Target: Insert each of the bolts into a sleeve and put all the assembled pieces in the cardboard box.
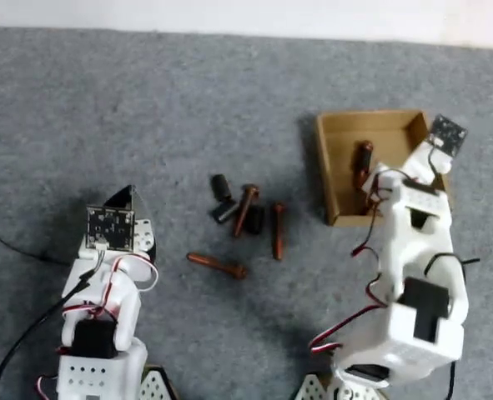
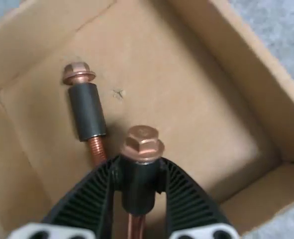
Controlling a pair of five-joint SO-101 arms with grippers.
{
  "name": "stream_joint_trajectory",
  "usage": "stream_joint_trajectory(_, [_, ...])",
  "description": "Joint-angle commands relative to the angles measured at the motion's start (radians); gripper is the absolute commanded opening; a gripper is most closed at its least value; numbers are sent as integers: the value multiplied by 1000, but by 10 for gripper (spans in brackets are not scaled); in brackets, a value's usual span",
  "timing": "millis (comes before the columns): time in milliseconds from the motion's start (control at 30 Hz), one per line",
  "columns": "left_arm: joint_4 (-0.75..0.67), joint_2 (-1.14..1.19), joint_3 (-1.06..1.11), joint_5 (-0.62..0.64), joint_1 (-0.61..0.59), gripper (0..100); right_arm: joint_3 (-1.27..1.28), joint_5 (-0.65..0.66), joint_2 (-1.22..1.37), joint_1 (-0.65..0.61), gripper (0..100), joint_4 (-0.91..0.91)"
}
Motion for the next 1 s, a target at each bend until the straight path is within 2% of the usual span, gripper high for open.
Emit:
stream_joint_trajectory(0, [-20, -5, -1, 0, 8, 7, -62, 31, -7, 5, 11, -35])
stream_joint_trajectory(67, [-20, -5, -1, 0, 8, 7, -62, 29, -7, 5, 24, -31])
stream_joint_trajectory(167, [-18, -5, -1, 0, 8, 7, -59, 32, -7, 2, 120, -30])
stream_joint_trajectory(300, [-18, -5, 1, 0, 8, 7, -58, 172, -8, -48, 235, -10])
stream_joint_trajectory(433, [-18, -5, 1, 0, 8, 7, -62, 198, -42, -113, 246, 97])
stream_joint_trajectory(567, [-20, -5, 1, 0, 8, 7, -41, 198, -197, -180, 246, 116])
stream_joint_trajectory(800, [-20, -5, 1, 0, 8, 7, 197, 204, -521, -427, 246, 137])
stream_joint_trajectory(967, [-20, -5, 1, 0, 8, 7, 288, 199, -633, -647, 246, 140])
